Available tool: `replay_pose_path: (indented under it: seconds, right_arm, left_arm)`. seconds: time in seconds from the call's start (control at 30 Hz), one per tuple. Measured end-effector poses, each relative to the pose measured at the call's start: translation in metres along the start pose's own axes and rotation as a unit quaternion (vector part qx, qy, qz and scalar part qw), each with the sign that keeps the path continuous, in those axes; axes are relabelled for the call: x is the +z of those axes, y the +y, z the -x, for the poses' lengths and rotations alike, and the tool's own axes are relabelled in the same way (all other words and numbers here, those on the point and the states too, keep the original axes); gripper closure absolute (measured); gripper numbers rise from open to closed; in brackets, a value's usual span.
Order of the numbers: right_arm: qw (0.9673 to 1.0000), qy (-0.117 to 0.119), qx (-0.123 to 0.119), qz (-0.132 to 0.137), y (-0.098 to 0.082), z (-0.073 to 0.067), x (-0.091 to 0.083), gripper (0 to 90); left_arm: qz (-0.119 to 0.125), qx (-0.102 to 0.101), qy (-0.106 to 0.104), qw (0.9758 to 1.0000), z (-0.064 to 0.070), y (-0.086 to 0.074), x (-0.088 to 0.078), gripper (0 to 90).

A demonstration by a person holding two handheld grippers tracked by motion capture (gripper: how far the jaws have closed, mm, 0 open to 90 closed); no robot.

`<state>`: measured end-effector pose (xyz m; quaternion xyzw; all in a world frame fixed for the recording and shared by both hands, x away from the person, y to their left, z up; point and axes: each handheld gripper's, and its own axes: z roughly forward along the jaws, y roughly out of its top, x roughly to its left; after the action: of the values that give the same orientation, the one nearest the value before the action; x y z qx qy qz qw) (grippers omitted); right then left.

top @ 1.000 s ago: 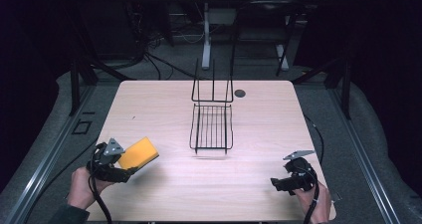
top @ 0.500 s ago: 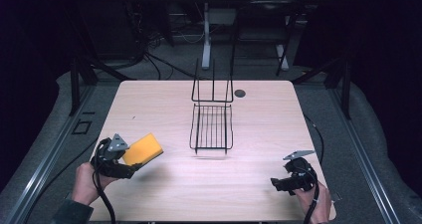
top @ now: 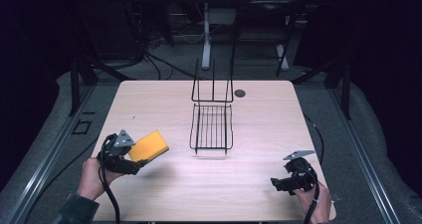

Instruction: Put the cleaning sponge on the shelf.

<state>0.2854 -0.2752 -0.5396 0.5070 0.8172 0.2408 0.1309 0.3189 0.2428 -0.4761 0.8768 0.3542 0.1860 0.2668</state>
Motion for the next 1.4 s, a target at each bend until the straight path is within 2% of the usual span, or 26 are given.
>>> replay_pose_path:
  seconds: [1.4]
  right_arm:
    - [1.0,0.001,-0.002,0.0,0.0,0.0,0.0,13.2]
  left_arm:
    - [0.021,0.028,-0.025,0.9991,0.01,0.039,0.012,26.3]
